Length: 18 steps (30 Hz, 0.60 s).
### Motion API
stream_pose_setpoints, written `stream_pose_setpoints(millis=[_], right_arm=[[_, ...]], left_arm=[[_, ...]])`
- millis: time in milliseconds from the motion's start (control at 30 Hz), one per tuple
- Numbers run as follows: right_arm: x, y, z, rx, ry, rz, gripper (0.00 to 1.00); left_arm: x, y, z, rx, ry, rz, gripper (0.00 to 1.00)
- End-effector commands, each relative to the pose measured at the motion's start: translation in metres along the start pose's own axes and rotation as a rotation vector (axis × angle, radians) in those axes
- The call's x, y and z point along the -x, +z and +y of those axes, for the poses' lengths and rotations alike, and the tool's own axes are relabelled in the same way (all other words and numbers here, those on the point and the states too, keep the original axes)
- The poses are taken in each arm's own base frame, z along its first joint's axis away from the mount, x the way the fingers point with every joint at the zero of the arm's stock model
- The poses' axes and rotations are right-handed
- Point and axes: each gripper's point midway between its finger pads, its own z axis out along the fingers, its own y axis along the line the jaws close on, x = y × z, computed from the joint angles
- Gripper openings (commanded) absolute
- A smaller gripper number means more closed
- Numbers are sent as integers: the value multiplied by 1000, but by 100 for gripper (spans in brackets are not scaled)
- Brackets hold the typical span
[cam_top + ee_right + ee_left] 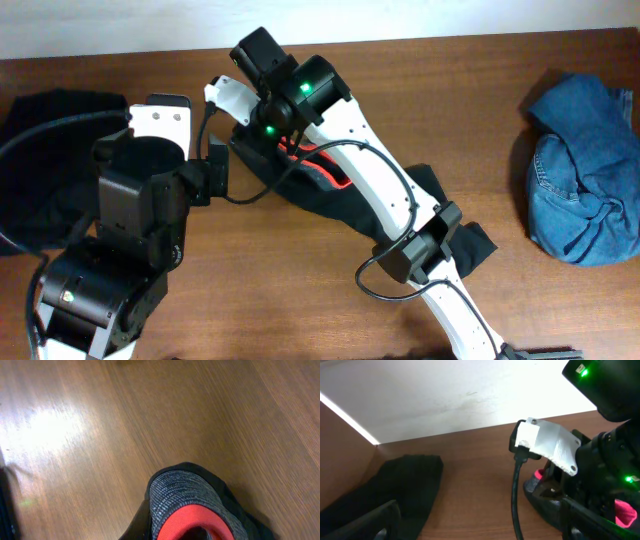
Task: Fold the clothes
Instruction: 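Drag the black garment leftward across the table with the right gripper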
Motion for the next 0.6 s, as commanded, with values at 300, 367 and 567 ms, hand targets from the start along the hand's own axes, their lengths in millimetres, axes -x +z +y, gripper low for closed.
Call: stream_pose_setpoints(millis=[300, 367, 567], right_arm=[[-5, 55, 46, 121, -53, 45, 97], [-2, 53, 45, 117, -80, 33, 99], [21, -6, 11, 17, -9, -83, 99]], left_arm=[[4, -5, 6, 25, -24, -18, 99], [5, -5, 6, 25, -24, -18, 100], [6, -9, 8, 24, -31, -30, 99]])
